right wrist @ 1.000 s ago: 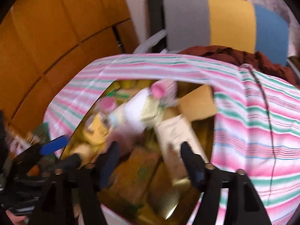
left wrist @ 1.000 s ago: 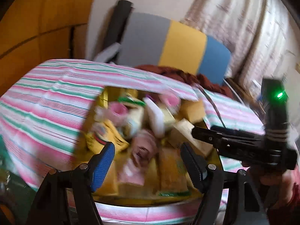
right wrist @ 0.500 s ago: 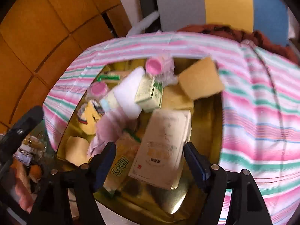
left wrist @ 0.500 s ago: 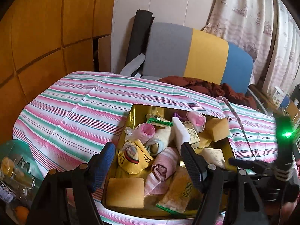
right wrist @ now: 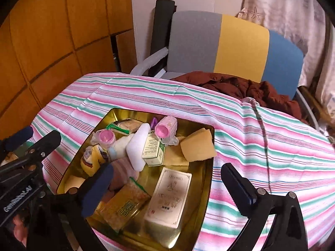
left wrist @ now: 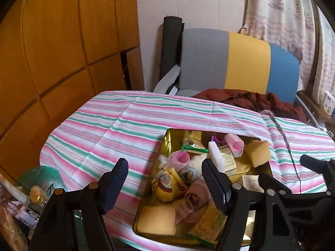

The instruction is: Organize objects

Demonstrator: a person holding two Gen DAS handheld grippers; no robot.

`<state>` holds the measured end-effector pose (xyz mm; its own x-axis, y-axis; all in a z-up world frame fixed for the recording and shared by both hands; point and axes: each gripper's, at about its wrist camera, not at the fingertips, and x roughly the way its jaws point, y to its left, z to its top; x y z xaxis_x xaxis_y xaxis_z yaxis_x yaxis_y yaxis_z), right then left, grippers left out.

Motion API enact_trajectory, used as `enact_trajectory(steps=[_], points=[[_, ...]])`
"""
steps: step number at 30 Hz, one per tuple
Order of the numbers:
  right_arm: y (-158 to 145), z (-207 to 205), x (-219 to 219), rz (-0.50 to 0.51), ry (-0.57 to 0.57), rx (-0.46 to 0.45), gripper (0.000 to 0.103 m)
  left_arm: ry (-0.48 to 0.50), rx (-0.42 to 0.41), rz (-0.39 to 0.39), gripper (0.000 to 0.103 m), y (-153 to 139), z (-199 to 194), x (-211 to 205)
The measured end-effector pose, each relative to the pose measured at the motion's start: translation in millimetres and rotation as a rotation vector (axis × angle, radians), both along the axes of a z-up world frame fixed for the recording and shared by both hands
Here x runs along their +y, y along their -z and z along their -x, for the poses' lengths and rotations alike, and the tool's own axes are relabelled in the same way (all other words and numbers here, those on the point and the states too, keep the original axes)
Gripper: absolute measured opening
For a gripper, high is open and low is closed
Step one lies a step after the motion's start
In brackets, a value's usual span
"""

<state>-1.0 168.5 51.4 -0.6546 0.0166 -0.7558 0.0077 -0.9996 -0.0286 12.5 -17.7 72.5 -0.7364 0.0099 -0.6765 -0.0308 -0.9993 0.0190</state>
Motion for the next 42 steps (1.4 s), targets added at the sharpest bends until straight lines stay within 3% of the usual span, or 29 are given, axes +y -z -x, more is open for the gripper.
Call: enact_trajectory(steps=[5, 10, 19, 25, 31, 42], points=[[-13.2, -11.4, -10.1, -0.056, 0.045, 0.006, 0.103, -0.017, -0.028, -0.038, 0.074, -3.5, -4.1, -9.9], [-18.9, -15.2, -7.8, -0.059, 0.094, 0.011, 0.103, -0.03, -0.025, -0.021, 0.074, -5.4, -6.5, -8.9], [-12.5, -16.0, 0.8, -0.024, 0.147, -0.026, 0.103, -0.011, -0.076, -0.007, 0.074, -1.4, -5.1, -1.3], [-5.4, -11.5, -1.5, -0.064, 0.196, -0.081, 0.103, -0.022, -0.125, -0.034, 0.073, 6.0, -2.8, -3.2], [5.9, -10.0, -3.2, -0.057, 0.196, -0.121, 0.103, -0.037, -0.146, -0.047, 0.066, 8.8, -0.6, -8.1], [7.8, -9.5, -4.8, -0.069, 0.19, -0.117, 0.103, -0.031, -0.135, -0.053, 0.065, 7.7, -3.1, -4.9]])
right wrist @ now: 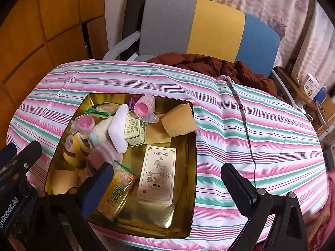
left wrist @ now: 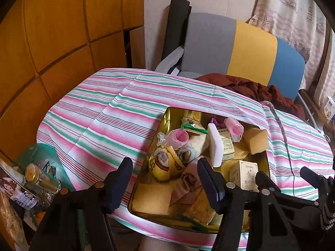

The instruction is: Organize objects

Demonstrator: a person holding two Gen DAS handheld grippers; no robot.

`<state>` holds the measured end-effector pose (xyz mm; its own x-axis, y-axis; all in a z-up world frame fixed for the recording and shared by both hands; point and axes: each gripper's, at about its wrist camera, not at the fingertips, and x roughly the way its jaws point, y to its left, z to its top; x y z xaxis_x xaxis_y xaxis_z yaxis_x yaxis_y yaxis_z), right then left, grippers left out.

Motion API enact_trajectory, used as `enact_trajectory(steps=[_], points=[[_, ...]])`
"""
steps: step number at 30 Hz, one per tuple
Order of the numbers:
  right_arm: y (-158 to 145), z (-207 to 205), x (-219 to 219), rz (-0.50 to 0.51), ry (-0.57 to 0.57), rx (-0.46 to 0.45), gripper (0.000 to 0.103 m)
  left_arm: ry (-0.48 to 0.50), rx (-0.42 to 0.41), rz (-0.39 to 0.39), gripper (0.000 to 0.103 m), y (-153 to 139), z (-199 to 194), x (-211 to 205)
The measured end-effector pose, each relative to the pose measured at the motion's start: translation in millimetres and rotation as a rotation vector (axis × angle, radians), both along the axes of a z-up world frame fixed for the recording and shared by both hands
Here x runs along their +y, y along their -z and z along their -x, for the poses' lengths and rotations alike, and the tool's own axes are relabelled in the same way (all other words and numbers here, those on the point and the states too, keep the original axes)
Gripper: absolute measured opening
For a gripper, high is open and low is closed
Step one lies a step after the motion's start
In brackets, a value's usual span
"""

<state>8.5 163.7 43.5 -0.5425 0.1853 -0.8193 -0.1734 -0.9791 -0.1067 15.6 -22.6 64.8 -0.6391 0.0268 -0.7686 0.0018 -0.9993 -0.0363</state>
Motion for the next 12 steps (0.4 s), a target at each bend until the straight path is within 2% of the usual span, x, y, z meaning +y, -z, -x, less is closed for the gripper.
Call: enact_trajectory(steps=[12], points=[[1.7, 1.6, -0.7, -0.015, -0.016, -0.003, 0.103, -0.041, 0.006, 0.005, 0.064, 2.9, 1.2, -3.4]])
